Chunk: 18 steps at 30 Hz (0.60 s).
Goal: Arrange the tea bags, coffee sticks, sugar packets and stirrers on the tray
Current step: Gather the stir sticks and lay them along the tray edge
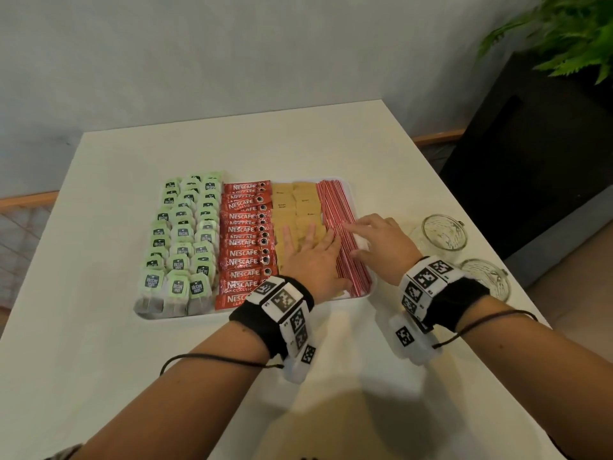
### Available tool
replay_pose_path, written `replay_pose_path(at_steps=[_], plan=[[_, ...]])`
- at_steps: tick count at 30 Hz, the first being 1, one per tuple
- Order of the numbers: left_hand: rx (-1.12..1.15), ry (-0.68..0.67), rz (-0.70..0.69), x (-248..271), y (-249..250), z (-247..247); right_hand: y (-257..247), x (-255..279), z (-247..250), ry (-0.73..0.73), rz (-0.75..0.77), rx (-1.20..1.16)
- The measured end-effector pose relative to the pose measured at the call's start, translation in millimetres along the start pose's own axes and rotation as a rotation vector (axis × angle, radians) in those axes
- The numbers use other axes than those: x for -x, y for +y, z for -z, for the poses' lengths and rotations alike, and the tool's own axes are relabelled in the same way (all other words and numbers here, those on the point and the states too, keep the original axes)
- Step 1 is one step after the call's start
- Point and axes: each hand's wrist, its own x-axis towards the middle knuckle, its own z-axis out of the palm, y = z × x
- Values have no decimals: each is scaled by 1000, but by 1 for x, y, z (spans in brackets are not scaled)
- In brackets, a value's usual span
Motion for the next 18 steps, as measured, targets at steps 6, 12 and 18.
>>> replay_pose_path(at_steps=[6, 12, 18], plan=[[31, 9, -7, -6, -1, 1, 5, 6, -7, -127, -30, 228], [-32, -26, -1, -8, 0, -1, 7, 7, -14, -225, -11, 142], [-24, -17, 59, -16, -5, 11, 10, 2, -12, -239, -46, 75]])
